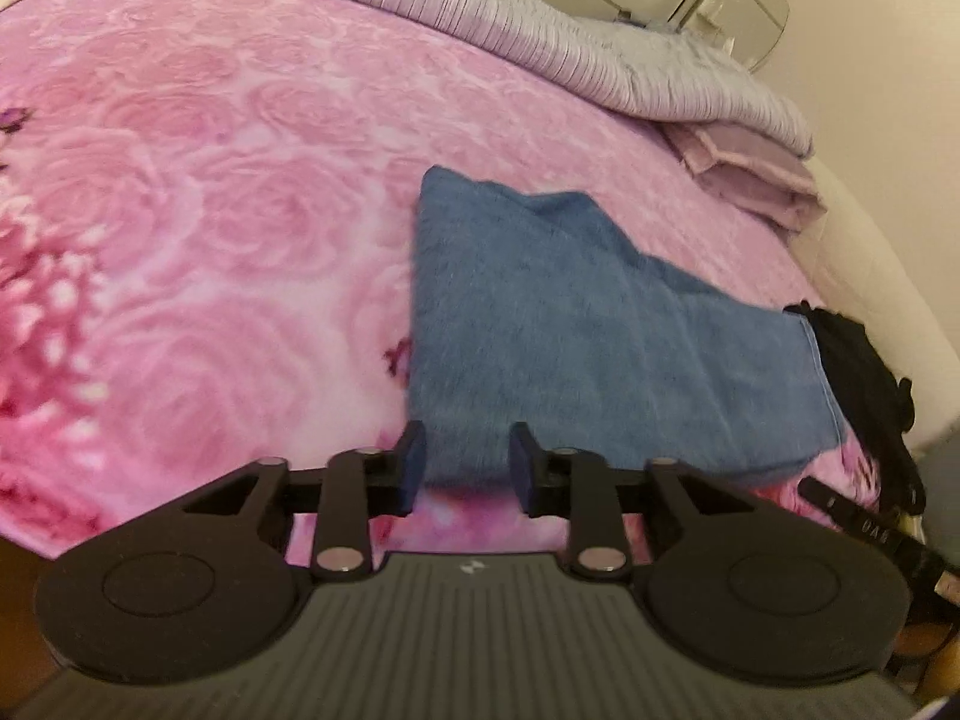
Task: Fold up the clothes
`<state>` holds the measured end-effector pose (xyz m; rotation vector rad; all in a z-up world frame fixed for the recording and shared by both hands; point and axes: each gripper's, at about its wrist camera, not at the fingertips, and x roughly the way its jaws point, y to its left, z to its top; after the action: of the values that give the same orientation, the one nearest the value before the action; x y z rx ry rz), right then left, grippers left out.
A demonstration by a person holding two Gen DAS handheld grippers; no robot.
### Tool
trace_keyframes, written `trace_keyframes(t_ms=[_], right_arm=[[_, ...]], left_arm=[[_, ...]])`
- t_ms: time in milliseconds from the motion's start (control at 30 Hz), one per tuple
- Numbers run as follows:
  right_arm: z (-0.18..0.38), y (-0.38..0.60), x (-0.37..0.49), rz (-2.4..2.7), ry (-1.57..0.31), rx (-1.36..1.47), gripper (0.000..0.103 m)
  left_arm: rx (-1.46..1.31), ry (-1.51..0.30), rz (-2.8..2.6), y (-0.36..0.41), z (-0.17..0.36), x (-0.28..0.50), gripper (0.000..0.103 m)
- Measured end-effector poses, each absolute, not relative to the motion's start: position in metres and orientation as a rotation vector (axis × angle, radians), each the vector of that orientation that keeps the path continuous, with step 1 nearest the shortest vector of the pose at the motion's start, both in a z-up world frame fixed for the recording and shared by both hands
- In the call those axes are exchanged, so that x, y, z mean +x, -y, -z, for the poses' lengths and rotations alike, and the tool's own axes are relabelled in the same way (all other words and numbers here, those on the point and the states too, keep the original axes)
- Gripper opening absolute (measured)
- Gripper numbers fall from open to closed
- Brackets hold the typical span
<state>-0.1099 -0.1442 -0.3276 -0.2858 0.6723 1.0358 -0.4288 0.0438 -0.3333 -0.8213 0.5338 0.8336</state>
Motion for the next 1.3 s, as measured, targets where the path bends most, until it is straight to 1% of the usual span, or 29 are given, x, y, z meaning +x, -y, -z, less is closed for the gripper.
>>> trace_keyframes(t_ms=[67,133,200,267,400,500,633,767,900,1000,1200,1300], right_arm=[[0.331,0.136,-0.111,-1.048,-0.666,-0.298,0.062],[0.335,0.129,-0.112,-1.056,-0.658,-0.305,0.062],[0.338,0.123,-0.112,-1.063,-0.658,-0.311,0.062],[0.342,0.117,-0.112,-1.069,-0.664,-0.322,0.062],[0.348,0.107,-0.119,-1.083,-0.654,-0.370,0.062],[0.348,0.104,-0.129,-1.110,-0.613,-0.404,0.062],[0.347,0.099,-0.152,-1.168,-0.501,-0.490,0.062],[0.353,0.088,-0.187,-1.271,-0.378,-0.647,0.062],[0.368,0.080,-0.237,-1.426,-0.220,-0.831,0.062],[0.378,0.076,-0.271,-1.513,-0.108,-0.916,0.062],[0.405,0.060,-0.310,-1.578,0.004,-1.040,0.062],[0.419,0.057,-0.324,-1.556,0.140,-1.115,0.062]], left_arm=[[-0.800,-0.532,-0.824,-0.050,0.340,-0.420,0.015],[-0.755,-0.585,-0.803,-0.053,0.351,-0.410,0.010],[-0.664,-0.631,-0.795,-0.047,0.361,-0.402,0.011],[-0.624,-0.630,-0.785,-0.043,0.365,-0.404,0.010],[-0.703,-0.637,-0.763,-0.044,0.365,-0.424,0.003],[-0.718,-0.657,-0.795,-0.041,0.363,-0.439,0.005],[-0.804,-0.597,-0.805,-0.044,0.352,-0.457,0.005],[-0.878,-0.600,-0.835,-0.053,0.350,-0.466,0.005],[-0.919,-0.582,-0.834,-0.057,0.350,-0.478,0.005],[-0.933,-0.562,-0.834,-0.059,0.349,-0.489,0.006],[-0.975,-0.520,-0.828,-0.066,0.352,-0.507,0.007],[-0.986,-0.520,-0.827,-0.070,0.355,-0.511,0.008]])
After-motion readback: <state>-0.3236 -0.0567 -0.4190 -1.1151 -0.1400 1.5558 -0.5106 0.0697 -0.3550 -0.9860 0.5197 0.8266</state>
